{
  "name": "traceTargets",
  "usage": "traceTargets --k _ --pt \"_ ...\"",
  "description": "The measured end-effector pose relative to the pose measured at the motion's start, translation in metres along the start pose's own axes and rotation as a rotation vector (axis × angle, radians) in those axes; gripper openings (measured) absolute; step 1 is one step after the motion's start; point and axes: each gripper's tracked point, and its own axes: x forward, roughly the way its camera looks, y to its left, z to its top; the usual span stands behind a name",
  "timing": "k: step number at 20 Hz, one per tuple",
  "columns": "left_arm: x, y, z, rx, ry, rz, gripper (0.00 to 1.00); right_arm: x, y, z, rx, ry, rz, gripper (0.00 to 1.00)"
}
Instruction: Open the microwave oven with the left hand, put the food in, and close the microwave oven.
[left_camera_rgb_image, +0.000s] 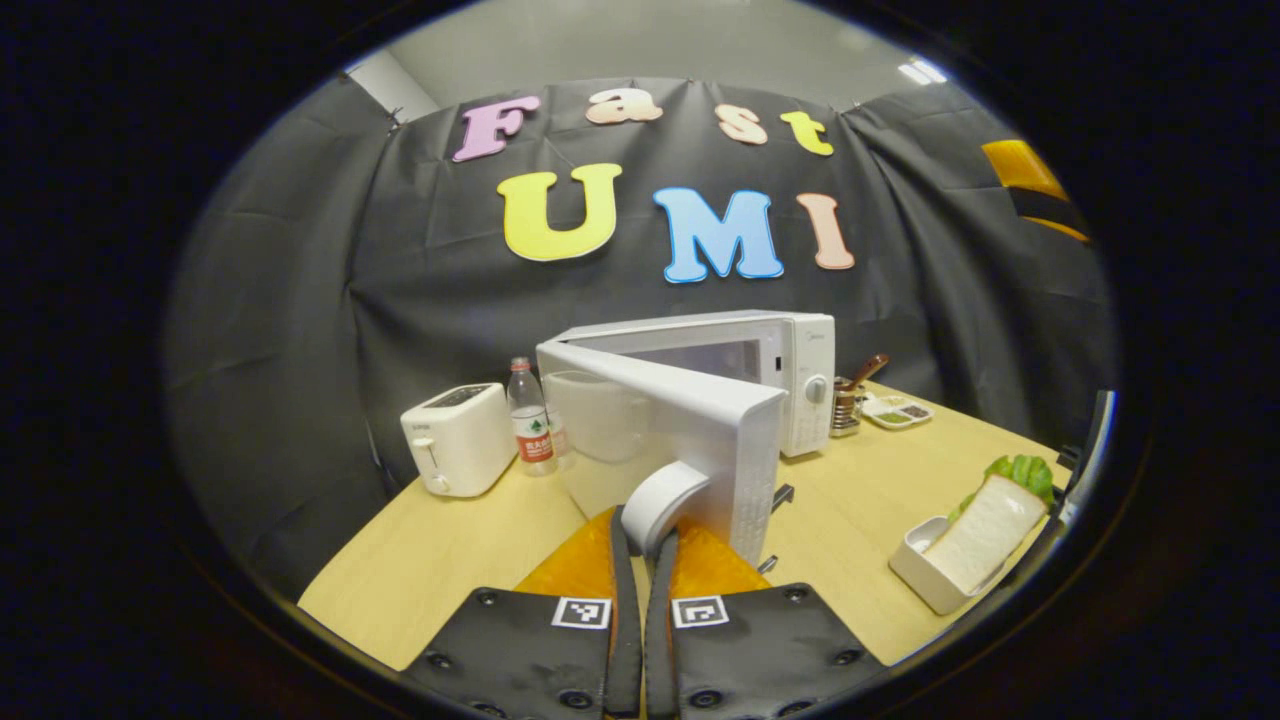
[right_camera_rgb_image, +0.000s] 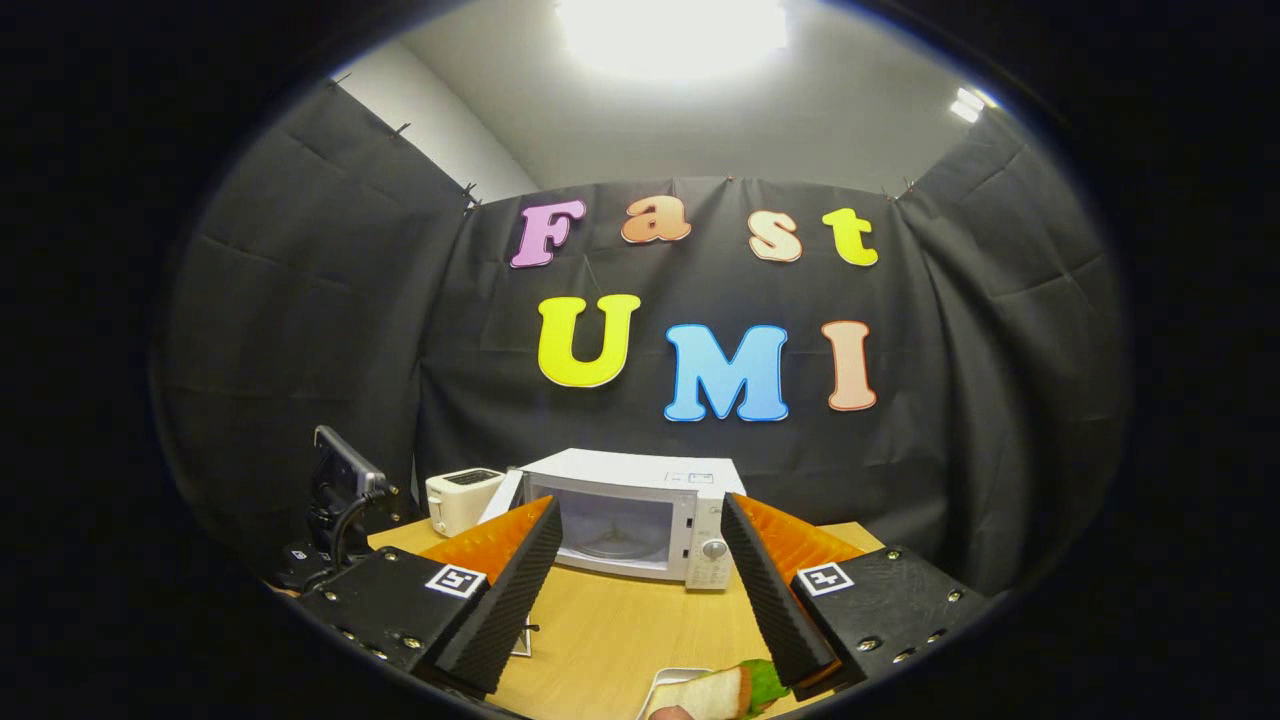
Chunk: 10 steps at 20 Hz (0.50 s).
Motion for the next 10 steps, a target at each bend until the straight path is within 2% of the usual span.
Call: traceTargets --k 10 --pt "-0.013 0.057 -0.012 -0.007 -0.022 -0.046 0.09 0.009 0.057 -0.004 -0.001 -0.001 -0.035 0.97"
